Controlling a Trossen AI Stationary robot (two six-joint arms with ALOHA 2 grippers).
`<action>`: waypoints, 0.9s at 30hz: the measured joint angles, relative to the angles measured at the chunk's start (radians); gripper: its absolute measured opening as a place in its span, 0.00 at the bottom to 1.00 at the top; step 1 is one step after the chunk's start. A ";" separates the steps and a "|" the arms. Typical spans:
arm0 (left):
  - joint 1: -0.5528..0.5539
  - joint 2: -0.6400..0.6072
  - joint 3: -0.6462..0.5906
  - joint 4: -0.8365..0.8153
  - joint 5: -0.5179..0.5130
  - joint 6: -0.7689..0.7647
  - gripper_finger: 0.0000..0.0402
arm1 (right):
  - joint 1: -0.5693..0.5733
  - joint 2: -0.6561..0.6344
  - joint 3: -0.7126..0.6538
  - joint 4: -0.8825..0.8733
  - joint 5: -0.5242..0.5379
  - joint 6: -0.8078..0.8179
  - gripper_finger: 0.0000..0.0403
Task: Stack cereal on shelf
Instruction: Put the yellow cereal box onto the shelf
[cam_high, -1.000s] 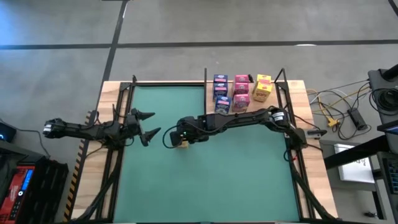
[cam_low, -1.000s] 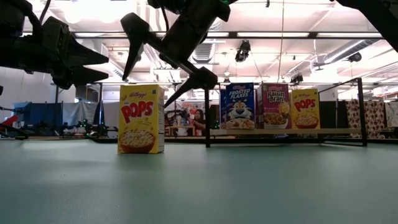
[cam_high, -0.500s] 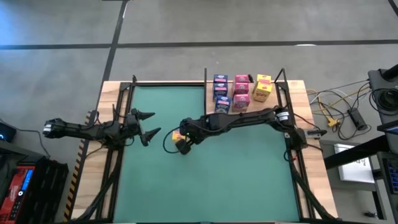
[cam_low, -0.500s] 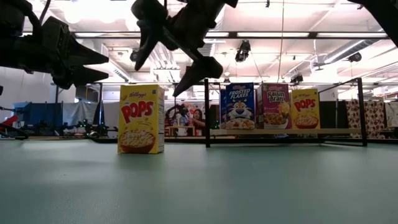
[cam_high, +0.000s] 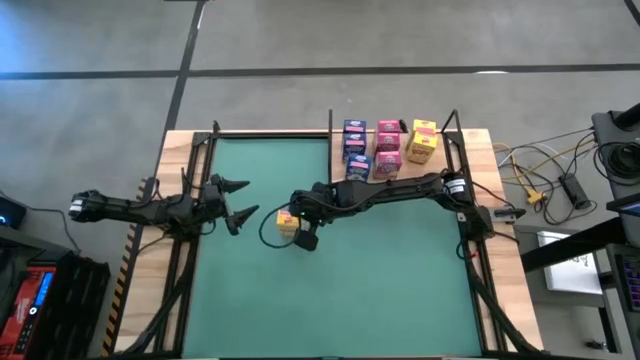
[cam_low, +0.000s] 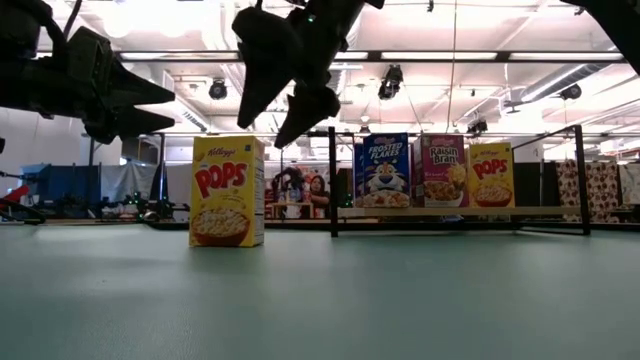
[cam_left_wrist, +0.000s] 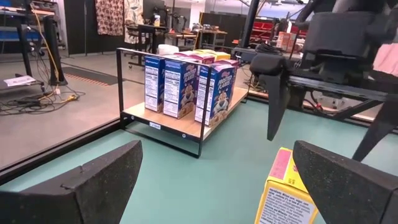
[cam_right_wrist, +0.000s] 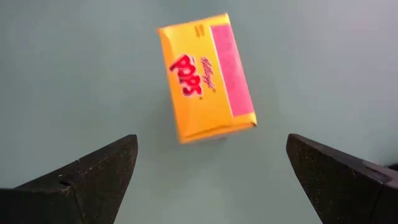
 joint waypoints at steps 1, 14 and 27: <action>0.000 0.000 0.000 0.000 0.000 0.000 0.99 | 0.000 0.000 0.000 0.009 0.000 -0.013 0.99; 0.000 0.001 0.000 0.000 0.000 0.000 0.99 | -0.002 0.047 -0.003 0.142 0.001 -0.059 0.99; 0.000 0.002 0.000 0.000 0.000 0.000 0.99 | -0.019 0.120 -0.002 0.204 0.091 0.021 0.98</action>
